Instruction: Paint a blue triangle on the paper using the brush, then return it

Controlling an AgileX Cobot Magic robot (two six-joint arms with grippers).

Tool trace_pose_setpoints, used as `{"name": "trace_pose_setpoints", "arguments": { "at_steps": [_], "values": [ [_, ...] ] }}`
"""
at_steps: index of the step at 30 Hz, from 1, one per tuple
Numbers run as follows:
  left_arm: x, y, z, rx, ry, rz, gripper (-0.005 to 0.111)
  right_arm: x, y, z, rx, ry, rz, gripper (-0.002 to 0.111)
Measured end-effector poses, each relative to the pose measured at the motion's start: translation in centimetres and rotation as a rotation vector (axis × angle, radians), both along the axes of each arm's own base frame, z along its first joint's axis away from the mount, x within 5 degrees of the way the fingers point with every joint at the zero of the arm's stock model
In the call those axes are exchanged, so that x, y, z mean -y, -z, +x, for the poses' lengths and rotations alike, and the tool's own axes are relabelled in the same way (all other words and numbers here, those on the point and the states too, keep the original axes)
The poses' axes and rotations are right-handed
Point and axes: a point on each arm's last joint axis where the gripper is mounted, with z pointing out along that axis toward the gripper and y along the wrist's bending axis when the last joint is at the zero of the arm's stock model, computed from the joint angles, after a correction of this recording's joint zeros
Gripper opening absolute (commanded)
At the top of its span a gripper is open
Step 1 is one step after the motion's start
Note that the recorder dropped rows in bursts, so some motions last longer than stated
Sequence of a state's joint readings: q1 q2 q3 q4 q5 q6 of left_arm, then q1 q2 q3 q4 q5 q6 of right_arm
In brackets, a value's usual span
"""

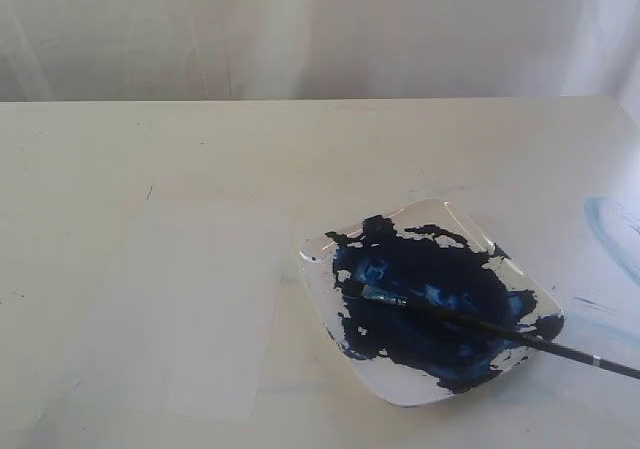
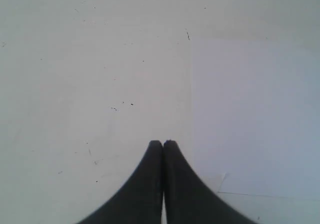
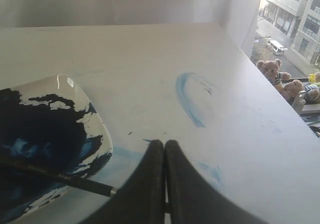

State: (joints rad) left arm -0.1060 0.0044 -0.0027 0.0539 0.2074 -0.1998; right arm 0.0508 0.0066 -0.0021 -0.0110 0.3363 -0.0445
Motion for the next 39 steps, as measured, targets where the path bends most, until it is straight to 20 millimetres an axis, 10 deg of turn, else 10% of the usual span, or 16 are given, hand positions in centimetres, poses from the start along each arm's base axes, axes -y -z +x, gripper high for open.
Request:
{"name": "trace_pose_setpoints", "arguments": {
  "at_steps": [28,39],
  "values": [
    [0.0,0.0,0.0,0.000,0.000,0.000,0.000,0.0,0.0,0.0,0.003,-0.001,0.011,0.000],
    [0.0,0.0,0.0,0.002,0.000,0.000,0.000,0.0,-4.4,0.0,0.489,-0.004,0.035,0.000]
  ]
}}
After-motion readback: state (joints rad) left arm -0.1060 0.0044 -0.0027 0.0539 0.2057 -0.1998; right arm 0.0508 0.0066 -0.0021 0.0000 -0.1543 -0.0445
